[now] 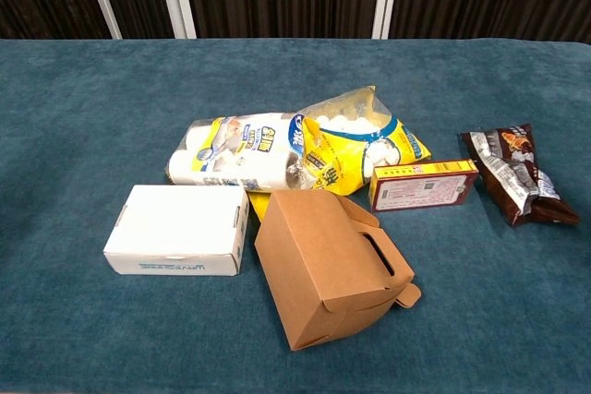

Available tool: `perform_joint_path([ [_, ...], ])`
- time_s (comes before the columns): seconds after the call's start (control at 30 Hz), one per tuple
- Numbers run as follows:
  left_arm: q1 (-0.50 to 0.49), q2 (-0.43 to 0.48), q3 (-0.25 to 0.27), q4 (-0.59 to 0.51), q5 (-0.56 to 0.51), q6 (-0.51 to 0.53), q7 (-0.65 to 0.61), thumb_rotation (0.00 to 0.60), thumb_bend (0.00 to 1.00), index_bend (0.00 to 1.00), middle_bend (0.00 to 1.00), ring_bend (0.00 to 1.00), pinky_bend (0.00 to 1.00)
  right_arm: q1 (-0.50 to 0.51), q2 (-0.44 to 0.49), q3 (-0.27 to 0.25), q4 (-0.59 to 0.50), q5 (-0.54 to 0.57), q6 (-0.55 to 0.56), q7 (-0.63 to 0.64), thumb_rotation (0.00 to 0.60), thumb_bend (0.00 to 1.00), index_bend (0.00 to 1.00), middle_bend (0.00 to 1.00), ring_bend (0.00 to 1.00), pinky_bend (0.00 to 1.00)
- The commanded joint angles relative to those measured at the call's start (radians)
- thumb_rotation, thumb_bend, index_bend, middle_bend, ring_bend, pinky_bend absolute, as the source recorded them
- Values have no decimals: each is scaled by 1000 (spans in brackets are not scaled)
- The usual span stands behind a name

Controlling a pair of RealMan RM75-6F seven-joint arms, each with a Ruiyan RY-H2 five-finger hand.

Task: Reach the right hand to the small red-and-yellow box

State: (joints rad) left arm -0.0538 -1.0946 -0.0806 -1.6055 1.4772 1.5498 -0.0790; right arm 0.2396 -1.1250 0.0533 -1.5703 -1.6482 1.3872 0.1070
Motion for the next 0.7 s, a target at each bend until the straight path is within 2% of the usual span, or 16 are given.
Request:
perform_joint_path([
  [0.03,1,0,0,-1,0,1,0,600,468,8,0,30,11,104,77,34,-129,25,-155,-54,600,67,27,122,90,207],
  [0.17,1,1,0,-2,-4,-2,0,600,468,8,0,30,11,172,75,75,-200,104,-258,-173,600,67,69,158,131,207],
  [0.37,0,1,0,-3,-7,-5,1,600,469,8,0,30,11,246,-19,124,-236,251,-342,-312,600,72,153,215,192,207],
  [0.53,0,4,0,-7,-11,-9,-2,600,469,8,0,30,11,272,-128,116,-222,328,-355,-410,600,104,194,251,229,207],
  [0.7,1,8,1,-12,-13,-12,-7,600,469,8,0,30,11,273,-240,95,-177,344,-318,-470,600,104,227,272,242,207],
])
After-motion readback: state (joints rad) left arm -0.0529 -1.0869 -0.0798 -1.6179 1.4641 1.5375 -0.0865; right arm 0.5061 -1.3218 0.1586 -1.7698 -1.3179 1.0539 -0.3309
